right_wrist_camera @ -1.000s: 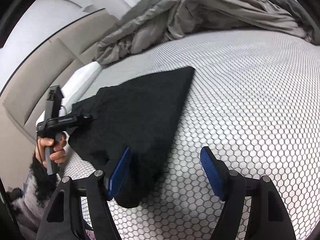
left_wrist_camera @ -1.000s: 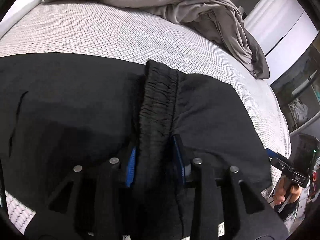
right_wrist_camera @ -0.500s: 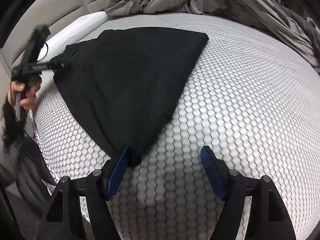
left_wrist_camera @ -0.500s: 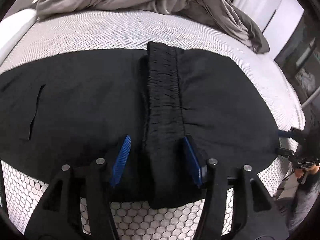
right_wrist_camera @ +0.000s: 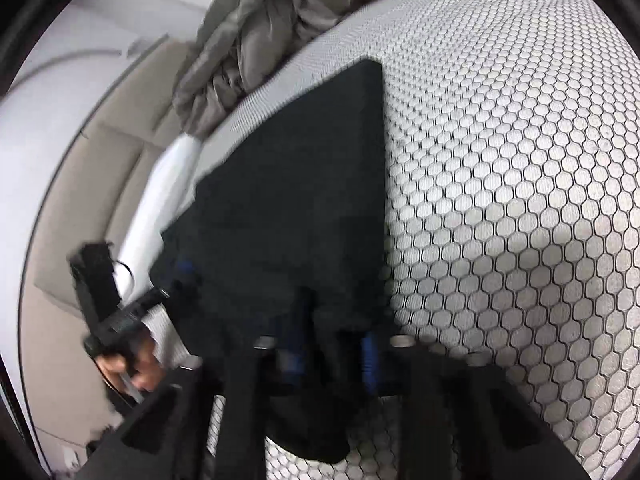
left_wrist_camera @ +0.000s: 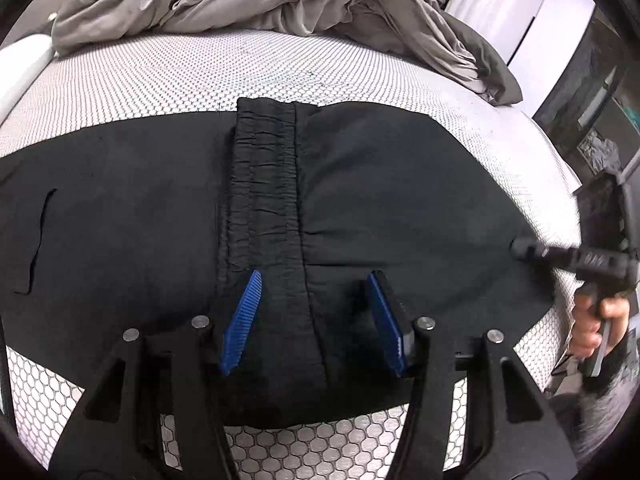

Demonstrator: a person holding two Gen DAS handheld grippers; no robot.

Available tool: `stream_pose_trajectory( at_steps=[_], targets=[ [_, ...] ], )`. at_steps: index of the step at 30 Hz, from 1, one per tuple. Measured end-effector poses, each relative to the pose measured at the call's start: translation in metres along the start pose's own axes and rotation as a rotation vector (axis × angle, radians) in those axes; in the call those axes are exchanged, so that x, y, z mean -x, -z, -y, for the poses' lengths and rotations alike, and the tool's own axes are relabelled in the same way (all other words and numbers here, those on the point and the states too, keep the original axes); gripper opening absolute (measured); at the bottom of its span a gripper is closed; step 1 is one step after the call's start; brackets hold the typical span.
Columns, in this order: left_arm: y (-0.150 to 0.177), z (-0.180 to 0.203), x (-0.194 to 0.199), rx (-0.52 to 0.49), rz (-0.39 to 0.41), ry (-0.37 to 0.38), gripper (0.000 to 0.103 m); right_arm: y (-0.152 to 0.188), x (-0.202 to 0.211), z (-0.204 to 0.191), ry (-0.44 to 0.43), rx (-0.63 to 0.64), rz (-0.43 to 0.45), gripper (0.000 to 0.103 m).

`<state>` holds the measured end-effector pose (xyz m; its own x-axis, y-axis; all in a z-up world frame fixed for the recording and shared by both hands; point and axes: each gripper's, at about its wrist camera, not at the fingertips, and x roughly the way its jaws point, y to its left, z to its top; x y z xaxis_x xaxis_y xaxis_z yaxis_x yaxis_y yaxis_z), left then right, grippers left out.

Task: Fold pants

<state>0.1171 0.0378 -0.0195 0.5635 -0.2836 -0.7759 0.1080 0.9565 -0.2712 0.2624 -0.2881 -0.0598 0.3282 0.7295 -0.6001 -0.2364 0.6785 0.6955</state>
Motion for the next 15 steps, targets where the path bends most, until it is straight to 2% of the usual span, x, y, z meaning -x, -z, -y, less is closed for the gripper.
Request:
stream_pose_trajectory(
  at_steps=[2,3,4,5,7,8,10,11,13,15],
  targets=[
    [0.001,-0.001,0.000,0.009,-0.004,0.006,0.052,-0.002,0.008,-0.012,0.078,0.059,0.031,0.012],
    [0.001,-0.002,0.000,0.010,-0.006,0.002,0.052,0.001,0.008,-0.016,0.124,0.094,0.017,0.024],
    [0.002,-0.004,0.001,0.012,-0.004,-0.007,0.052,0.003,0.002,-0.019,0.210,0.139,-0.021,0.032],
    [0.001,-0.004,0.005,0.018,0.008,-0.028,0.052,0.006,0.001,-0.019,0.257,0.158,-0.017,0.035],
    [0.007,-0.005,0.022,0.000,0.046,-0.076,0.052,0.012,0.013,-0.023,0.276,0.180,0.022,0.035],
    [0.008,0.000,0.028,-0.025,0.071,-0.075,0.052,0.013,0.025,-0.032,0.302,0.208,0.071,0.035],
    [0.010,0.019,0.041,-0.099,0.119,-0.030,0.052,0.016,0.040,-0.052,0.323,0.272,0.146,0.035],
    [0.010,0.028,0.041,-0.126,0.123,0.007,0.052,0.018,0.041,-0.066,0.286,0.296,0.152,0.035],
    [0.014,0.050,0.027,-0.174,0.084,0.088,0.052,0.024,0.029,-0.087,0.249,0.326,0.131,0.035],
    [0.019,0.066,0.006,-0.222,0.018,0.108,0.052,0.032,-0.002,-0.102,0.249,0.373,0.080,0.035]
  ],
)
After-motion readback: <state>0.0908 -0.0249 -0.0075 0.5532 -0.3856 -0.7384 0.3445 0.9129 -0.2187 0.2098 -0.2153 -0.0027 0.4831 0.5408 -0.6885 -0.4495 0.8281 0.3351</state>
